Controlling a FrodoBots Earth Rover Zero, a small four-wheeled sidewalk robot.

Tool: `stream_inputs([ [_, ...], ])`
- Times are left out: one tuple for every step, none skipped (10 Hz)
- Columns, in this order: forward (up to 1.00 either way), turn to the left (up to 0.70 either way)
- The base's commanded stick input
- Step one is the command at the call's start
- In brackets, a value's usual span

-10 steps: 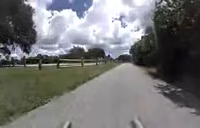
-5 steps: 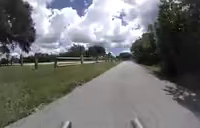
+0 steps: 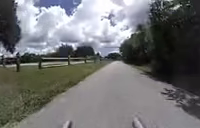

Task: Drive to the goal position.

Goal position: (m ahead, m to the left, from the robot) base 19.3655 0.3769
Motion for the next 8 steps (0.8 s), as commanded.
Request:
stream_inputs([
  [0.70, 0.01],
  [0.70, 0.01],
  [0.70, 0.01],
  [0.70, 0.01],
  [0.70, 0.01],
  [0.70, 0.01],
  [0.70, 0.01],
  [0.70, 0.01],
])
